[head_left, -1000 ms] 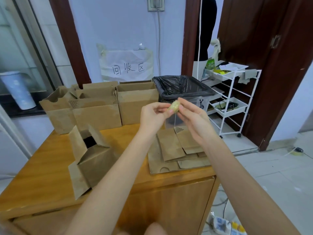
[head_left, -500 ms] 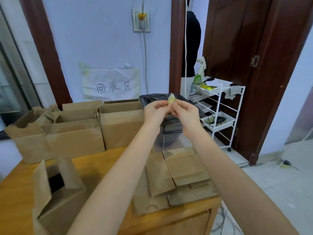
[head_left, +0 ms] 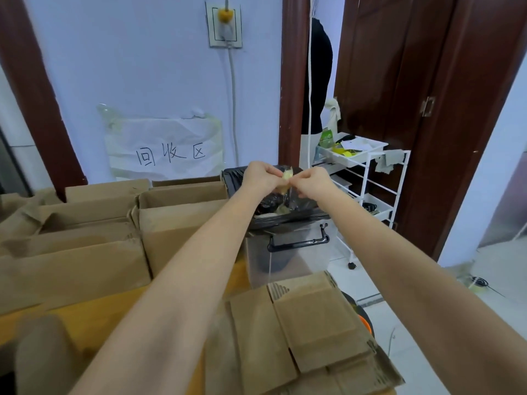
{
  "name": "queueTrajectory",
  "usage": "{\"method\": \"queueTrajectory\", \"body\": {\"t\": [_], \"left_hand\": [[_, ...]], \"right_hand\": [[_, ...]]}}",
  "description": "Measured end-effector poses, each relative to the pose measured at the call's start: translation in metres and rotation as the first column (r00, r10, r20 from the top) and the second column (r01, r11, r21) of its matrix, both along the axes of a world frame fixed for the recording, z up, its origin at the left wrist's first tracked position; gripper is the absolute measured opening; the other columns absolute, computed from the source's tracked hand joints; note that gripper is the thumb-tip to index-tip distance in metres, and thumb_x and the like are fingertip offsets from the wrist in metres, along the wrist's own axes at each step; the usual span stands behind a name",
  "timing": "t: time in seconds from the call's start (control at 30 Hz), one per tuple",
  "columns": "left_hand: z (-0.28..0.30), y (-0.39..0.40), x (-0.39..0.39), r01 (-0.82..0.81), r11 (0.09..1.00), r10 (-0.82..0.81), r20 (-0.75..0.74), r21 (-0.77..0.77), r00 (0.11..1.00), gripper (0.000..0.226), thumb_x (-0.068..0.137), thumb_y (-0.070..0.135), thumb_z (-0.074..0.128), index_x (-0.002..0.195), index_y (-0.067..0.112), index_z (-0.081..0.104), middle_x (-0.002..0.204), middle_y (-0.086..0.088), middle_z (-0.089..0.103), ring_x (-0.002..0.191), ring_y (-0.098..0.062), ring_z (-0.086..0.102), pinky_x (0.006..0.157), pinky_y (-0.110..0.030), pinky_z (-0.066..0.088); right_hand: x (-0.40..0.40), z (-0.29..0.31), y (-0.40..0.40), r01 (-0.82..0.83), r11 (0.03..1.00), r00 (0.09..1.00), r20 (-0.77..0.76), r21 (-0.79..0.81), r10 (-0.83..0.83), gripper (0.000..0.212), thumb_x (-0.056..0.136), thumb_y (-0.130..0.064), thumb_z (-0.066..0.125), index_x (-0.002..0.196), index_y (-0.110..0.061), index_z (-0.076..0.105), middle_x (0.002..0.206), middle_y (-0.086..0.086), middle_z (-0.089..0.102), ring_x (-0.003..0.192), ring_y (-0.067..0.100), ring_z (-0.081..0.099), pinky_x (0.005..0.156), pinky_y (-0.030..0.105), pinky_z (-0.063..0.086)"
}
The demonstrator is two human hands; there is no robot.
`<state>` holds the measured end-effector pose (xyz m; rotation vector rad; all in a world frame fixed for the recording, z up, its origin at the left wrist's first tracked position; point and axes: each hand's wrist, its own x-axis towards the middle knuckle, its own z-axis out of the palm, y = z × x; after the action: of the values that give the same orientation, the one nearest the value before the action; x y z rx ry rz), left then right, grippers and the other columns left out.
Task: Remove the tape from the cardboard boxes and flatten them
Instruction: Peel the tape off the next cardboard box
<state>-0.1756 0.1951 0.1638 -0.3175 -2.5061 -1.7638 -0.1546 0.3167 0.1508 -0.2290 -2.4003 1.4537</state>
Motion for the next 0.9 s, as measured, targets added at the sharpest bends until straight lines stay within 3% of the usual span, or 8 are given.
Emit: {"method": "queueTrajectory", "body": {"t": [0.1,0.17,0.33,0.47,0.6,0.7,0.8,0.9], "left_hand": [[-0.005,0.005,-0.018,0.024,0.979,-0.023,0.007,-0.202,1.0,0.017,0.078,0.006,0.077,0.094,0.0,0.072,0.088,-0.012,0.069,0.077,-0.02,0.067,0.078,-0.031,0.058],[-0.01,0.01,-0.029,0.02,0.933,-0.027,-0.014,-0.359,1.0,0.021,0.081,0.009,0.074,0.099,-0.001,0.072,0.094,-0.015,0.071,0.084,-0.024,0.069,0.082,-0.035,0.058],[-0.016,0.014,-0.037,0.071,0.762,-0.055,0.045,-0.644,0.997,0.023,0.082,0.006,0.07,0.104,-0.001,0.068,0.094,-0.017,0.072,0.072,-0.025,0.07,0.071,-0.034,0.06],[-0.019,0.016,-0.035,0.077,0.636,-0.099,0.018,-0.768,0.995,0.026,0.084,0.008,0.069,0.106,-0.002,0.061,0.076,-0.009,0.06,0.081,-0.026,0.066,0.079,-0.031,0.056],[-0.027,0.02,-0.037,0.059,0.589,-0.135,-0.026,-0.806,0.991,0.024,0.088,0.007,0.061,0.11,-0.002,0.057,0.081,-0.01,0.059,0.087,-0.029,0.062,0.072,-0.029,0.048],[-0.024,0.015,-0.035,0.043,0.632,-0.156,-0.073,-0.774,0.985,0.023,0.092,0.003,0.048,0.109,-0.007,0.06,0.107,-0.023,0.064,0.102,-0.035,0.061,0.076,-0.035,0.046],[-0.015,0.003,-0.027,0.032,0.644,-0.192,-0.122,-0.764,0.974,0.02,0.091,0.003,0.044,0.087,-0.001,0.063,0.089,-0.02,0.062,0.095,-0.035,0.06,0.072,-0.035,0.043],[-0.001,-0.011,-0.017,0.063,0.634,-0.212,-0.095,-0.771,0.973,0.022,0.089,0.005,0.047,0.092,-0.002,0.068,0.086,-0.013,0.064,0.083,-0.028,0.059,0.066,-0.033,0.046]], "right_hand": [[-0.015,-0.006,0.009,-0.014,0.994,0.996,0.087,0.112,0.004,0.029,0.084,-0.023,0.073,0.093,0.004,0.071,0.083,0.013,0.063,0.078,0.023,0.06,0.085,0.036,0.054],[-0.023,-0.009,0.011,-0.055,0.967,0.987,0.159,0.25,0.015,0.036,0.082,-0.027,0.074,0.089,0.008,0.071,0.068,0.011,0.062,0.058,0.018,0.054,0.068,0.031,0.051],[-0.035,-0.007,0.002,-0.271,0.815,0.907,0.419,0.513,0.038,0.025,0.088,-0.022,0.066,0.069,-0.006,0.062,0.059,0.004,0.056,0.046,0.013,0.044,0.047,0.021,0.038],[-0.048,-0.009,-0.01,-0.356,0.748,0.867,0.496,0.56,0.041,0.01,0.087,-0.013,0.065,0.089,-0.004,0.067,0.066,0.006,0.059,0.046,0.015,0.046,0.044,0.022,0.036],[-0.053,-0.016,-0.013,-0.336,0.667,0.886,0.463,0.664,-0.014,0.022,0.088,-0.013,0.065,0.069,-0.007,0.054,0.049,0.003,0.055,0.048,0.017,0.046,0.048,0.025,0.038],[-0.05,-0.014,-0.013,-0.269,0.679,0.918,0.396,0.683,-0.035,0.013,0.085,-0.011,0.062,0.076,-0.007,0.054,0.065,0.007,0.056,0.053,0.02,0.051,0.057,0.027,0.046],[-0.042,-0.006,-0.012,-0.229,0.713,0.937,0.349,0.663,-0.024,0.009,0.086,-0.011,0.057,0.079,-0.006,0.056,0.068,0.01,0.061,0.056,0.023,0.057,0.061,0.033,0.056],[-0.024,0.014,-0.015,-0.19,0.727,0.954,0.3,0.66,-0.023,0.009,0.085,-0.008,0.055,0.077,-0.004,0.055,0.061,0.009,0.059,0.049,0.021,0.054,0.054,0.027,0.049]]}}
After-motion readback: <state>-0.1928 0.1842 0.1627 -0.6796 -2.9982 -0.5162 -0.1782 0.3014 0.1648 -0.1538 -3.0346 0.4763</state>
